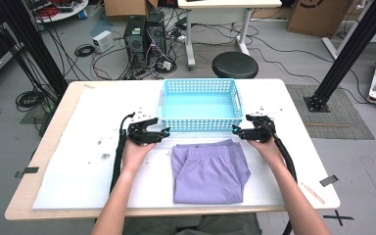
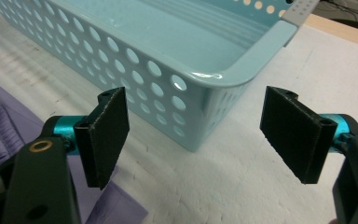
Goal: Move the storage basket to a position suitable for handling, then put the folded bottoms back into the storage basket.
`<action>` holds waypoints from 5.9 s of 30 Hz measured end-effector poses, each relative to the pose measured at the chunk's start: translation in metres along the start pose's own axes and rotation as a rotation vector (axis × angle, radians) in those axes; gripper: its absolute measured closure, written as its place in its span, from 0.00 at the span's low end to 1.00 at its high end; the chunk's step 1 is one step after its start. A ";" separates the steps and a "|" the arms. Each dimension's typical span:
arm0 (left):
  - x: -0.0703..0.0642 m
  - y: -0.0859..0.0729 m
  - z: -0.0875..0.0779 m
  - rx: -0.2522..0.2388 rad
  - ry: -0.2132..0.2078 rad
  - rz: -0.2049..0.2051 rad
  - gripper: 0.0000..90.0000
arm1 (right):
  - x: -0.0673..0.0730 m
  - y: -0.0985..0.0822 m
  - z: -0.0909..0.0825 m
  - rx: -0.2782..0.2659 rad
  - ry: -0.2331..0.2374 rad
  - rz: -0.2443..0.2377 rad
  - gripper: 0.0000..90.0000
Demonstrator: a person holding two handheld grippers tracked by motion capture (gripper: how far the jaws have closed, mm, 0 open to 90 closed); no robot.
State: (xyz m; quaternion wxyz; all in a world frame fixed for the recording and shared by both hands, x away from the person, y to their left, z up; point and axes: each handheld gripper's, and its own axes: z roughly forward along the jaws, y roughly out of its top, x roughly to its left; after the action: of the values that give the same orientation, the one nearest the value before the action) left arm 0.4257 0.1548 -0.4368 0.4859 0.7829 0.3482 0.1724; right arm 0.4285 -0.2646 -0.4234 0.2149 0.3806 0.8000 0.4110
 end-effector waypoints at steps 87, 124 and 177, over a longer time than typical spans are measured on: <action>-0.031 -0.011 -0.048 -0.052 0.038 0.069 0.30 | -0.006 -0.040 -0.058 -0.013 -0.054 -0.001 0.24; -0.029 -0.055 -0.118 -0.182 0.065 0.068 0.26 | 0.004 -0.065 -0.083 -0.168 -0.099 0.066 0.27; -0.080 -0.049 -0.103 -0.144 -0.010 0.067 0.28 | 0.024 -0.073 -0.095 -0.190 -0.118 0.004 0.29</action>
State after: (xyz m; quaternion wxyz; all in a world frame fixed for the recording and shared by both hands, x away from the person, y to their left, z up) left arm 0.2891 0.1779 -0.4261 0.5365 0.7581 0.3059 0.2094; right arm 0.3196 -0.3202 -0.4297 0.2957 0.3837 0.7426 0.4625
